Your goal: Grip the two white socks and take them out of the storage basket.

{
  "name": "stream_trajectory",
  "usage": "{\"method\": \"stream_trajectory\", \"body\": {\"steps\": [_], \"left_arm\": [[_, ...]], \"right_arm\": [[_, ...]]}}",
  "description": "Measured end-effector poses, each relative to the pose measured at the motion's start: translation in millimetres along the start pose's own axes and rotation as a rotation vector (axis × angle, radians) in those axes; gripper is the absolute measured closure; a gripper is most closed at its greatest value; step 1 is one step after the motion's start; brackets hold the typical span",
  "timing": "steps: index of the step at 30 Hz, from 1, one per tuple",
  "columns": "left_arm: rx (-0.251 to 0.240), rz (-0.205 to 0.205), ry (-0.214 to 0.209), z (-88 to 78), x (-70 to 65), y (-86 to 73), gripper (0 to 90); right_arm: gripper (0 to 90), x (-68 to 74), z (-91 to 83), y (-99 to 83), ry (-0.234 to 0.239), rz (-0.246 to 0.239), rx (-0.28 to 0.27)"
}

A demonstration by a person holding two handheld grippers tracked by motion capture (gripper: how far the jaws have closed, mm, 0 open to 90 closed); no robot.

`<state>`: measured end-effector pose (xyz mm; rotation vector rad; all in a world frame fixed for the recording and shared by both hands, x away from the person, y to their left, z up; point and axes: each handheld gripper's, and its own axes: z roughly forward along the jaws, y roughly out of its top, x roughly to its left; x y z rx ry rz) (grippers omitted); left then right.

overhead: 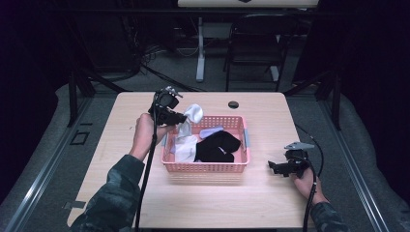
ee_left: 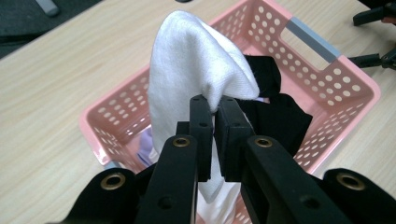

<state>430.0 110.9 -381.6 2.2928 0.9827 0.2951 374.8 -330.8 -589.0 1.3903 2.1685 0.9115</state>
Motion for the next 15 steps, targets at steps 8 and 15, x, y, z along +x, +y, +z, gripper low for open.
{"method": "stream_trajectory", "body": {"steps": [8,15], "left_arm": [[-0.034,-0.021,0.025,-23.7,13.2,-1.6,86.5],[-0.056,-0.058,0.054,-44.1,29.8,-11.7,86.5]], "right_arm": [[0.0,0.1,-0.1,0.0,-0.001,0.0,0.001],[0.0,0.0,0.0,0.0,-0.001,0.0,0.0]]}}
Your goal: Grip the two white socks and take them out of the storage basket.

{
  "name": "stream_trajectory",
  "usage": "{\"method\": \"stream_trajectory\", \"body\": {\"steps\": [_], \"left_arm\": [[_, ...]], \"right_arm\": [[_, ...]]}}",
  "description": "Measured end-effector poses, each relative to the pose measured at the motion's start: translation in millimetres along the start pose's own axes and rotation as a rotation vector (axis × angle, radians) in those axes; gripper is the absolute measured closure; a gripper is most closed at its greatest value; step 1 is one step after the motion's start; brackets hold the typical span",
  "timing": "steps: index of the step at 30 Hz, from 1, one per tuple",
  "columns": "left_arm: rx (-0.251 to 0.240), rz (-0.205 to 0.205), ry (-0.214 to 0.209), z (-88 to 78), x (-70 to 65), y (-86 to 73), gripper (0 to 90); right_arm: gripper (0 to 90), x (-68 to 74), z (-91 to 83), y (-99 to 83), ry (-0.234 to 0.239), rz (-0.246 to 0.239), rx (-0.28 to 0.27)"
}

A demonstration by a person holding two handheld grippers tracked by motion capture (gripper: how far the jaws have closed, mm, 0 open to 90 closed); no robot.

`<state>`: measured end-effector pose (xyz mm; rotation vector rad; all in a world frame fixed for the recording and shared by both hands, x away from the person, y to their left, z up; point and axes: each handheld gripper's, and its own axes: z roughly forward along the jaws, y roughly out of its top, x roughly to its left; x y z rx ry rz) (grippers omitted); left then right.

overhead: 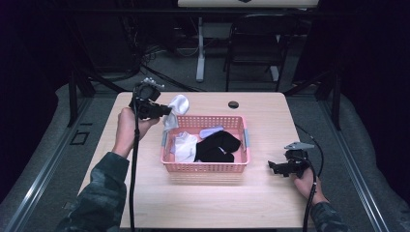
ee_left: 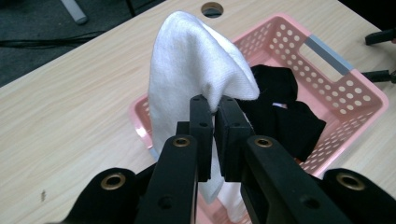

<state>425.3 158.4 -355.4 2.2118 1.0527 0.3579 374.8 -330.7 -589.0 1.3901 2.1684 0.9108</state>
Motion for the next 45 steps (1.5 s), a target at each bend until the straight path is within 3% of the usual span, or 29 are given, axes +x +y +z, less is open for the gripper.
{"method": "stream_trajectory", "body": {"steps": [8,22,28,32,39,45], "left_arm": [[-0.001,-0.04,0.037,-10.2,19.9,-15.1,86.7],[0.02,-0.144,0.1,-13.6,62.0,-57.7,86.7],[0.032,-0.209,0.12,-3.5,77.8,-78.8,86.7],[0.065,-0.255,0.145,5.2,86.9,-93.2,86.7],[0.104,-0.337,0.149,22.2,102.1,-114.1,86.7],[0.17,-0.363,0.146,42.1,107.6,-126.2,86.6]], "right_arm": [[0.0,0.1,-0.1,0.1,0.0,0.001,0.002],[0.0,0.1,-0.1,0.1,-0.002,0.001,0.002],[0.0,0.3,-0.1,0.1,-0.002,0.002,0.002],[0.0,0.2,-0.1,0.2,-0.002,0.002,0.002],[0.0,0.3,-0.1,0.2,-0.003,0.003,0.002],[0.0,0.2,0.1,0.1,-0.004,0.001,0.001]]}}
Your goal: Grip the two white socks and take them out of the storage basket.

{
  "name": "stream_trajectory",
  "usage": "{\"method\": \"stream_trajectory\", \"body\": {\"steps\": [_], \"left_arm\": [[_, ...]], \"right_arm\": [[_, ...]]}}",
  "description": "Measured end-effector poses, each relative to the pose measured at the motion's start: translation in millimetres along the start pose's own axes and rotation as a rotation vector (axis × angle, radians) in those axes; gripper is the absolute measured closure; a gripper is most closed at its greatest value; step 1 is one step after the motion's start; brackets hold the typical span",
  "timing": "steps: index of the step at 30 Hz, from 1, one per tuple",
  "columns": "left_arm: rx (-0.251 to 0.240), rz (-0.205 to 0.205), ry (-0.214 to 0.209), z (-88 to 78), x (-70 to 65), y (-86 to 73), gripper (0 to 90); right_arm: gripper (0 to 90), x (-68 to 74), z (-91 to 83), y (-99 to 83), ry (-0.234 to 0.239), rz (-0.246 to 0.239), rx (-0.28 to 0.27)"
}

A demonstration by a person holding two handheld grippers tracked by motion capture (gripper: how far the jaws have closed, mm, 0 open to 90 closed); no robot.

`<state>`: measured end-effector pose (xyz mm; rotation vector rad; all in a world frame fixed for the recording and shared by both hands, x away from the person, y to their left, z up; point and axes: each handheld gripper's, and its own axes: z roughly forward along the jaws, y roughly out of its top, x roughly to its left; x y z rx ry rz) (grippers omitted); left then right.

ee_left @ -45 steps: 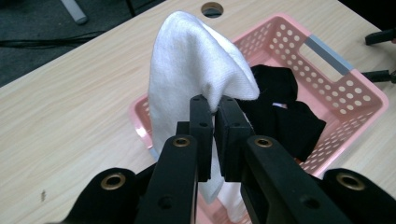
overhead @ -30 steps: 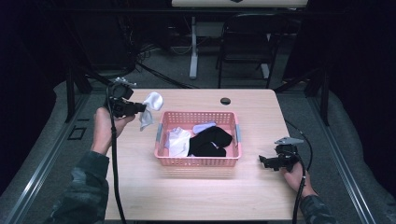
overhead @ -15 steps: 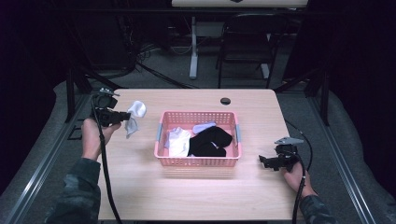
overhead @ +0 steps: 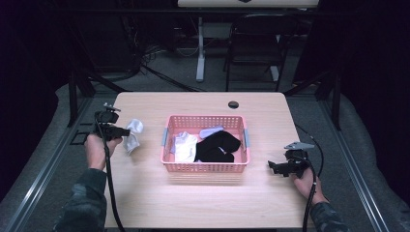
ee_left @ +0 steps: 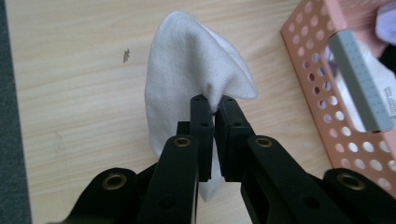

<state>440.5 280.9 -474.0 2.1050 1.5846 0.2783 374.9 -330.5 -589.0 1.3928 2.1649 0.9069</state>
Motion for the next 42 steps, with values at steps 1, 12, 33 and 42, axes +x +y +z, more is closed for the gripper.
{"method": "stream_trajectory", "body": {"steps": [1,12,33,42], "left_arm": [[0.01,-0.009,-0.006,3.9,1.0,-1.3,86.6],[0.098,-0.071,0.007,37.2,9.9,-15.4,85.5],[-0.098,0.092,-0.005,-12.1,-58.4,19.9,20.7],[-0.092,0.203,-0.063,-1.8,-106.7,38.8,15.6]], "right_arm": [[0.0,0.1,-0.1,0.1,0.002,0.001,0.002],[0.0,0.1,-0.1,0.1,0.002,0.001,0.002],[0.0,0.1,-0.1,0.1,0.002,0.001,0.001],[0.0,0.0,0.0,0.0,0.0,0.0,0.0]]}}
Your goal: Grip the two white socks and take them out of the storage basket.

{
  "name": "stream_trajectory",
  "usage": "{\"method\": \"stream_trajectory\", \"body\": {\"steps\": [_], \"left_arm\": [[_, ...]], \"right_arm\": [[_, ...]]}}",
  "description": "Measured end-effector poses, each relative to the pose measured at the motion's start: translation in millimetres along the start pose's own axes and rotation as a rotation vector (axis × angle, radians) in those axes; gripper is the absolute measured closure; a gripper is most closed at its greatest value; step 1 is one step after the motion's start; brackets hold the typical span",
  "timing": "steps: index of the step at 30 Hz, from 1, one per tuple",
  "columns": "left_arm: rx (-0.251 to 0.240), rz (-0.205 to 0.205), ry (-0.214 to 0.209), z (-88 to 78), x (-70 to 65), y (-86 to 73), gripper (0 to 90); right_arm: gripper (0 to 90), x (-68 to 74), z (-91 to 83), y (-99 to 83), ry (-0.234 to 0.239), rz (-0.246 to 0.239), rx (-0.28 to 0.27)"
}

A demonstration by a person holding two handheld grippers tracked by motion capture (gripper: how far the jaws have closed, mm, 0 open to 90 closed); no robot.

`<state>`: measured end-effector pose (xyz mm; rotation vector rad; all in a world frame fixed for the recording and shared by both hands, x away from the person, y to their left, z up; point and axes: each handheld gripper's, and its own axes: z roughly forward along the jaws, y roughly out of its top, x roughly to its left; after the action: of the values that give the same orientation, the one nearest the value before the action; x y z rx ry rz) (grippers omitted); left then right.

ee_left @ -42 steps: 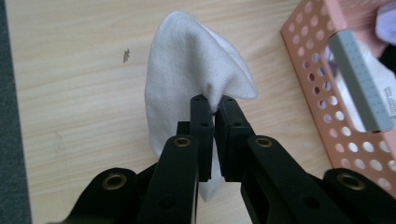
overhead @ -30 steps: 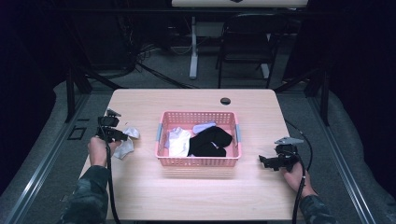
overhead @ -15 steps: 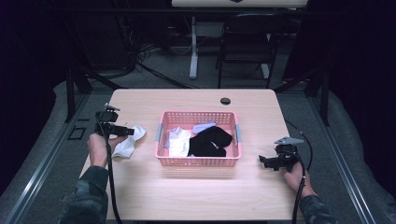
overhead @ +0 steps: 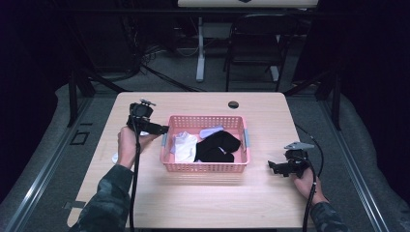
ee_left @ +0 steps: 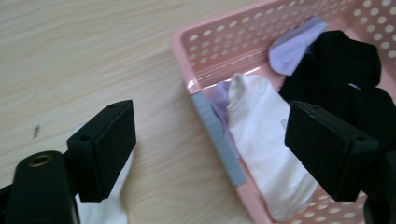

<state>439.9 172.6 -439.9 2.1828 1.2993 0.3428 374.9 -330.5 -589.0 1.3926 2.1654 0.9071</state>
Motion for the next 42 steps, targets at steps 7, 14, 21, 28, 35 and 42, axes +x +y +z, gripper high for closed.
{"method": "stream_trajectory", "body": {"steps": [7,14,21,28,35,42], "left_arm": [[0.029,0.035,-0.034,29.3,-25.9,7.0,14.3],[0.06,0.054,-0.062,56.2,-45.0,7.4,13.9],[0.084,0.068,-0.075,77.3,-57.0,9.7,14.8],[0.127,0.064,-0.082,98.5,-61.2,10.1,17.1],[0.153,0.07,-0.071,113.5,-66.8,10.6,19.9],[0.209,0.079,-0.065,125.1,-71.0,13.2,26.6]], "right_arm": [[0.0,0.1,-0.1,0.1,0.001,0.001,0.001],[0.0,0.1,-0.1,0.0,0.001,0.001,0.002],[0.0,0.1,-0.2,0.1,0.001,0.001,0.002],[0.0,0.1,-0.2,0.1,0.001,0.001,0.002],[0.0,0.2,-0.1,0.0,0.002,0.002,0.001],[0.0,0.2,-0.1,0.0,0.001,0.002,0.001]]}}
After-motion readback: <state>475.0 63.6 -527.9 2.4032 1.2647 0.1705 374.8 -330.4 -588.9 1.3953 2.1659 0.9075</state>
